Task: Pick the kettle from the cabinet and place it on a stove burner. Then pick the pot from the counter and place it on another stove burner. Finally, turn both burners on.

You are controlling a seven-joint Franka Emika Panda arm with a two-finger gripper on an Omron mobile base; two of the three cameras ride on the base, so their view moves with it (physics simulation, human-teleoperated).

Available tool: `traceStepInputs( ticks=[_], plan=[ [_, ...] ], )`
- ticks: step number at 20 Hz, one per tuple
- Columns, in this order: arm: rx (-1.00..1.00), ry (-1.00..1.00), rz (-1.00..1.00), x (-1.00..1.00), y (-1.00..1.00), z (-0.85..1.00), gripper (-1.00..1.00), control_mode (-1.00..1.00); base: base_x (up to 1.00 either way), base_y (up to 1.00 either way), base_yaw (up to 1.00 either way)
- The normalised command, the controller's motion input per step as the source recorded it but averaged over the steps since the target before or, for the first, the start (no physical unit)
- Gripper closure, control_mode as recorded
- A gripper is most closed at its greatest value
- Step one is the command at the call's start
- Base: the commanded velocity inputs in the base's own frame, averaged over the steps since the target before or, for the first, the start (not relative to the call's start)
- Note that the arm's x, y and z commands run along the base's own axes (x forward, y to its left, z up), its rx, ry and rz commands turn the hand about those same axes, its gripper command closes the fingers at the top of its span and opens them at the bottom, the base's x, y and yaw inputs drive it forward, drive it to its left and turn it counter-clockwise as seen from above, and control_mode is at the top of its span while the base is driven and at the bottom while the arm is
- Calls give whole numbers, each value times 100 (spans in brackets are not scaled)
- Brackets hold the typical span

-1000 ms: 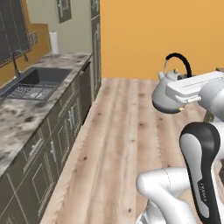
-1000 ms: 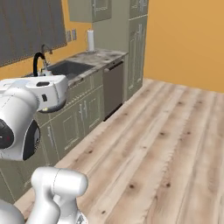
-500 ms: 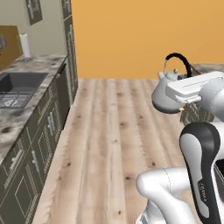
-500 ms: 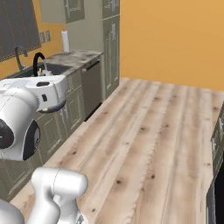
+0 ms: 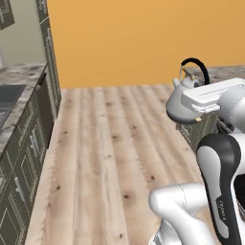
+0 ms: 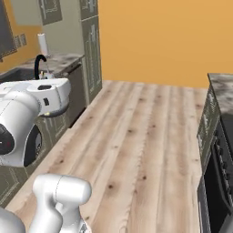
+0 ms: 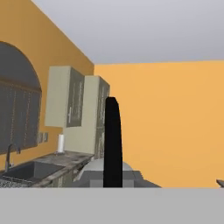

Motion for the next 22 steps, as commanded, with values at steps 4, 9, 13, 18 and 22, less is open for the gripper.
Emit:
traceStepInputs(
  ticks=[4, 9, 13, 18, 22],
  plan=[
    [0, 0, 0, 0, 0, 0, 100, 100, 19, 7, -26],
    [0, 0, 0, 0, 0, 0, 100, 100, 35, 22, -26],
    [0, 0, 0, 0, 0, 0, 100, 100, 44, 29, -27],
    [0, 0, 0, 0, 0, 0, 100, 100, 45, 29, -27],
    [0, 0, 0, 0, 0, 0, 100, 100, 42, 28, -27]
  ],
)
